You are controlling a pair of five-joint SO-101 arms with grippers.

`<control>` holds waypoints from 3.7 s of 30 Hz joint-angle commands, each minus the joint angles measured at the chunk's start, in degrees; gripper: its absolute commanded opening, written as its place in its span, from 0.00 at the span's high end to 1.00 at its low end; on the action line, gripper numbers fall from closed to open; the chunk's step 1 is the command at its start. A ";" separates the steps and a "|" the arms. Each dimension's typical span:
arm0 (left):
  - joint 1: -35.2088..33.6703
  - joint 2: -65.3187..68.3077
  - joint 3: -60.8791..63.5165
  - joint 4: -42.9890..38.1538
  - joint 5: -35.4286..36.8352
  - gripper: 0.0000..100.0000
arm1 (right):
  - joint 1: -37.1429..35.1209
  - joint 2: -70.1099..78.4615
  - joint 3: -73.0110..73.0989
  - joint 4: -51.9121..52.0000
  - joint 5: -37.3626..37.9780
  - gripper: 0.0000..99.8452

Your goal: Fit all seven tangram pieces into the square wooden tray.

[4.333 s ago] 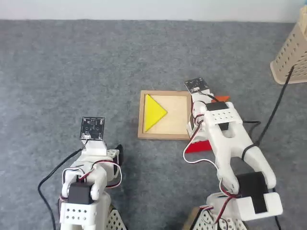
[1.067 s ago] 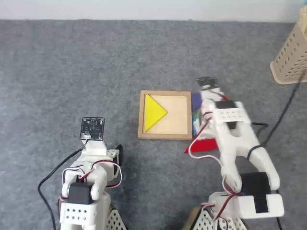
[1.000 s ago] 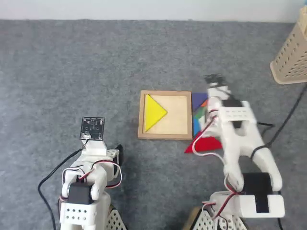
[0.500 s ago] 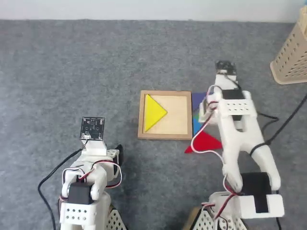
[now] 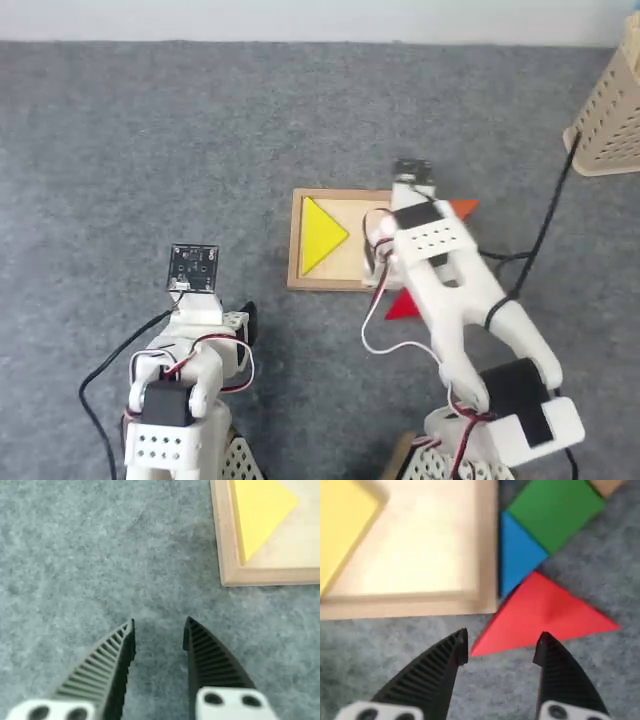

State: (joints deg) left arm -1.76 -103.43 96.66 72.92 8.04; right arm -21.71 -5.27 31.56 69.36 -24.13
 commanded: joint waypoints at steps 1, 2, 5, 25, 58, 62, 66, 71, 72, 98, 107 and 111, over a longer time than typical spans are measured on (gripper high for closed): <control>-0.35 -1.14 -0.13 -0.35 0.44 0.85 | 2.24 -2.77 1.85 0.66 -0.79 0.76; -0.35 -1.14 -0.13 -0.35 0.44 0.85 | 2.24 -2.77 3.08 0.40 -0.70 0.76; -0.35 -1.14 -0.13 -0.35 0.44 0.85 | 2.68 -2.86 6.33 -2.59 -0.70 0.76; -0.35 -1.14 -0.13 -0.35 0.44 0.85 | 15.25 6.11 3.60 -14.11 -0.88 0.76; -0.35 -1.14 -0.13 -0.35 0.44 0.85 | 30.02 20.44 -30.15 4.09 -13.98 0.76; -0.35 -1.14 -0.13 -0.35 0.44 0.85 | 30.20 24.13 -32.35 2.07 -15.38 0.69; -0.35 -1.14 -0.13 -0.35 0.44 0.85 | 29.93 26.86 -34.99 1.89 -15.38 0.68; -0.35 -1.14 -0.13 -0.35 0.44 0.85 | 29.85 28.97 -36.84 1.89 -15.21 0.68; -0.35 -1.14 -0.13 -0.35 0.44 0.85 | 29.85 29.41 -36.84 1.98 -15.21 0.68; -0.35 -1.14 -0.13 -0.35 0.44 0.85 | 32.75 31.43 -43.78 7.43 -0.35 0.80; -0.35 -1.14 -0.13 -0.35 0.44 0.85 | 33.01 32.57 -50.73 12.00 36.04 0.80; -0.35 -1.14 -0.13 -0.35 0.44 0.85 | 29.49 28.53 -50.73 13.32 44.13 0.80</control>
State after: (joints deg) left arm -1.85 -103.43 96.66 72.92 8.04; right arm 10.55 29.19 -16.00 80.70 13.41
